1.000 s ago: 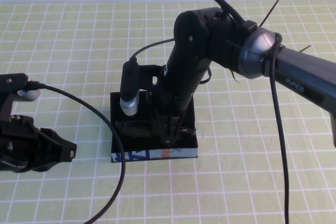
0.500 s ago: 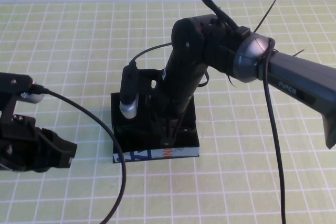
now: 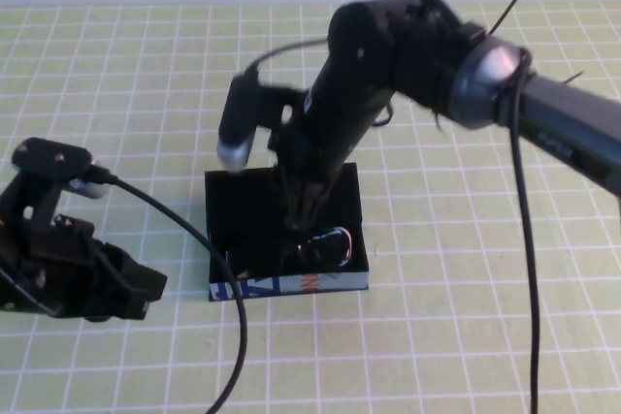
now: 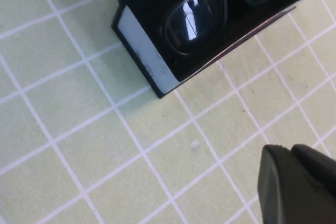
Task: Return glasses to glasses case
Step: Place the glasses in the glasses case, then close the glasses case
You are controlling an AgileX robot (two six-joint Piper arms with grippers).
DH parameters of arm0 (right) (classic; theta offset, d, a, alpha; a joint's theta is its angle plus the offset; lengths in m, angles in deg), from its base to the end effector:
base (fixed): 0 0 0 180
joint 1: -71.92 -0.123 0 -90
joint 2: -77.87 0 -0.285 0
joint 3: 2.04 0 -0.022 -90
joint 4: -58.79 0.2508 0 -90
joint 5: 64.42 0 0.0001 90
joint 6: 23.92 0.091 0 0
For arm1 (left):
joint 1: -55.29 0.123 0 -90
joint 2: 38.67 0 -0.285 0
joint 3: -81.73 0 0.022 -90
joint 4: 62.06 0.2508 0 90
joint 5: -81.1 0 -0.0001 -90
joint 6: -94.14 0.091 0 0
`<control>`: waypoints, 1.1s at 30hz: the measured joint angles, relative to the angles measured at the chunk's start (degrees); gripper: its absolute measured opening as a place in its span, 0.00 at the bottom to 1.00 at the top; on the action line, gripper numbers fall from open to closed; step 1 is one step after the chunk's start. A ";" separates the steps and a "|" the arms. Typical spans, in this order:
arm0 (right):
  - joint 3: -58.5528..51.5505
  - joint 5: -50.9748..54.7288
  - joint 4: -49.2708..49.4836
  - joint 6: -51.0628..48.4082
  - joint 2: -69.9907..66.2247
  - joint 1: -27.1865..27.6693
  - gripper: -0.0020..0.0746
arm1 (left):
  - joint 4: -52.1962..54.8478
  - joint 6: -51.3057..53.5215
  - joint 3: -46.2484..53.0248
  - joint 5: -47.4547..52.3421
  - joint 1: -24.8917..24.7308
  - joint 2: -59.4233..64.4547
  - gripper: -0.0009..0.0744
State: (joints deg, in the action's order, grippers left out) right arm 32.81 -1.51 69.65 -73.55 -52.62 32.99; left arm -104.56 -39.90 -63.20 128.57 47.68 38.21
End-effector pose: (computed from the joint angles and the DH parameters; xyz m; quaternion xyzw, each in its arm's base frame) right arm 0.3561 0.3073 0.2537 -0.6638 0.7189 0.0731 0.1929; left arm 0.2067 -0.0734 0.2583 0.2406 0.9058 -0.2349 0.2579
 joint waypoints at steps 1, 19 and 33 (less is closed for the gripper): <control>0.93 -0.59 0.12 2.12 0.14 0.68 0.16 | -0.48 0.59 0.00 0.00 0.00 0.86 0.01; 3.39 -4.07 17.81 21.89 -1.63 20.16 0.01 | -7.62 6.81 0.00 -23.28 -20.85 22.42 0.01; 3.39 -2.88 27.73 17.17 -13.06 20.52 0.01 | -12.49 8.04 -0.26 -28.62 -20.85 25.62 0.01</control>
State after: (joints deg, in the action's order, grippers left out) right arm 36.19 -4.39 97.38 -56.38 -65.68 53.51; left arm -117.05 -31.86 -63.45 99.95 26.83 63.84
